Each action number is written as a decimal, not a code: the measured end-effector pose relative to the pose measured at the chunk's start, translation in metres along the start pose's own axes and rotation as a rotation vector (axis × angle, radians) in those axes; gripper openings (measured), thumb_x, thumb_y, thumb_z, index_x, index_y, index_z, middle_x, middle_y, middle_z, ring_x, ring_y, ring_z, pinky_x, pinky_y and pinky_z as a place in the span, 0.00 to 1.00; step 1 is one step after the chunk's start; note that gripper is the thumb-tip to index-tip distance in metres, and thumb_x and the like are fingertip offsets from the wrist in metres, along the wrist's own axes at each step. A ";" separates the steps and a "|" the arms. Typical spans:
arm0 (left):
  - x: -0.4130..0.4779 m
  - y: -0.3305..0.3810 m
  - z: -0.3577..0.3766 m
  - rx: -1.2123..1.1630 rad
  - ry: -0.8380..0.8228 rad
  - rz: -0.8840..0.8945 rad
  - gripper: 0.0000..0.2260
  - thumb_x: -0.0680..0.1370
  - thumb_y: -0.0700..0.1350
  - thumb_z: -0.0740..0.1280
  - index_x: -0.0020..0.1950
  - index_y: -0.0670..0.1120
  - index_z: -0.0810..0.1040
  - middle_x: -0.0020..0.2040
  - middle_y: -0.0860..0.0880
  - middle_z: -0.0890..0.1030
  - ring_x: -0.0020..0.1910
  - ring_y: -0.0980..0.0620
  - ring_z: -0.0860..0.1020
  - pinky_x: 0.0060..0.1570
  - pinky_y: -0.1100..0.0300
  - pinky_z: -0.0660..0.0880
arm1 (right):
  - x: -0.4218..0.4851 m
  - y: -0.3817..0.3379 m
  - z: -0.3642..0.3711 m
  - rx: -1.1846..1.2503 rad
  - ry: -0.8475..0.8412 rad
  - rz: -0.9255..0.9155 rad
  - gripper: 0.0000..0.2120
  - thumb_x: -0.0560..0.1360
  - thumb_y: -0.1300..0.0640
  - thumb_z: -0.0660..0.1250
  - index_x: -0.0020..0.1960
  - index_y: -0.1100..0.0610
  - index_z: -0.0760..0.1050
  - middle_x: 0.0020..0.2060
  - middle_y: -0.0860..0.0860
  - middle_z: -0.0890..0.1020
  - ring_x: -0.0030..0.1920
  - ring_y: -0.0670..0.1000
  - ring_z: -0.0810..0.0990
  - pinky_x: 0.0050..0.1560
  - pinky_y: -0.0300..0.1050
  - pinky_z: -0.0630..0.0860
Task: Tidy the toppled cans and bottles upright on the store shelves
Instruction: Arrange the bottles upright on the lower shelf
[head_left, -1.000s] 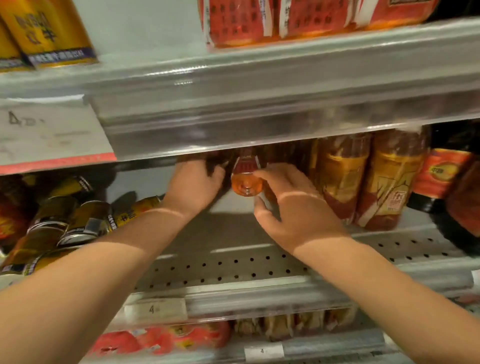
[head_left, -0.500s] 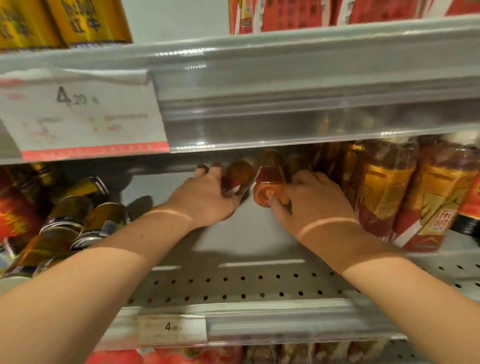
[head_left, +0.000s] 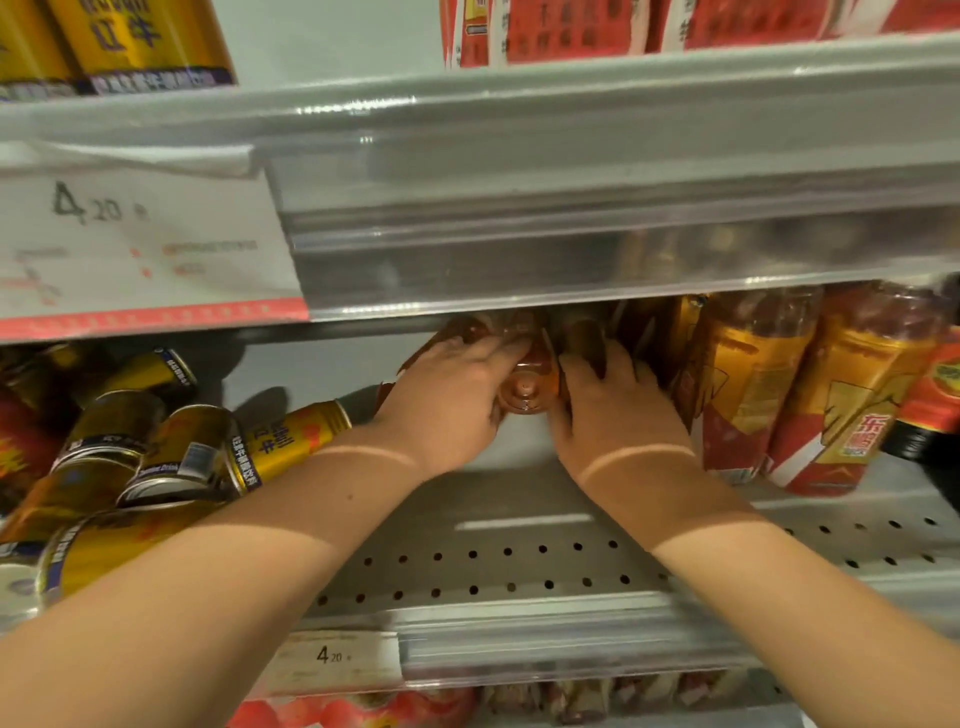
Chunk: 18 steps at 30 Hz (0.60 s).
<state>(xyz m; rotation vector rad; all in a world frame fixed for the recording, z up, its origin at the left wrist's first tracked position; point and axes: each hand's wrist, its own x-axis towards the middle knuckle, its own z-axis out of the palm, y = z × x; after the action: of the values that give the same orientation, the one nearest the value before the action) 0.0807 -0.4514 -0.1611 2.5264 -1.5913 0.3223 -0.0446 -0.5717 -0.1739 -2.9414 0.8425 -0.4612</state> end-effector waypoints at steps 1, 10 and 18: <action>-0.010 0.004 -0.003 -0.027 -0.010 -0.032 0.31 0.82 0.44 0.65 0.82 0.52 0.58 0.81 0.51 0.63 0.77 0.46 0.65 0.78 0.53 0.57 | -0.009 -0.001 -0.004 0.022 -0.004 -0.012 0.22 0.81 0.44 0.54 0.74 0.49 0.63 0.75 0.59 0.61 0.66 0.62 0.68 0.62 0.51 0.71; -0.089 0.029 -0.047 -0.302 -0.011 -0.207 0.18 0.83 0.45 0.58 0.70 0.59 0.74 0.70 0.56 0.75 0.66 0.54 0.74 0.64 0.62 0.66 | -0.065 -0.002 -0.045 0.365 -0.089 0.099 0.19 0.78 0.39 0.59 0.64 0.46 0.74 0.62 0.54 0.72 0.59 0.59 0.75 0.57 0.49 0.75; -0.051 0.039 -0.038 -0.389 -0.151 -0.546 0.27 0.80 0.68 0.58 0.72 0.53 0.69 0.54 0.53 0.78 0.50 0.51 0.78 0.49 0.55 0.76 | -0.070 0.005 -0.038 0.629 -0.342 0.402 0.33 0.69 0.26 0.61 0.66 0.45 0.63 0.43 0.44 0.73 0.43 0.51 0.72 0.49 0.48 0.69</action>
<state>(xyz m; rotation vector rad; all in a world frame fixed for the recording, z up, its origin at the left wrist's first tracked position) 0.0206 -0.4149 -0.1369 2.5690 -0.8287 -0.2239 -0.1141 -0.5378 -0.1574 -2.1277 0.9818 -0.1455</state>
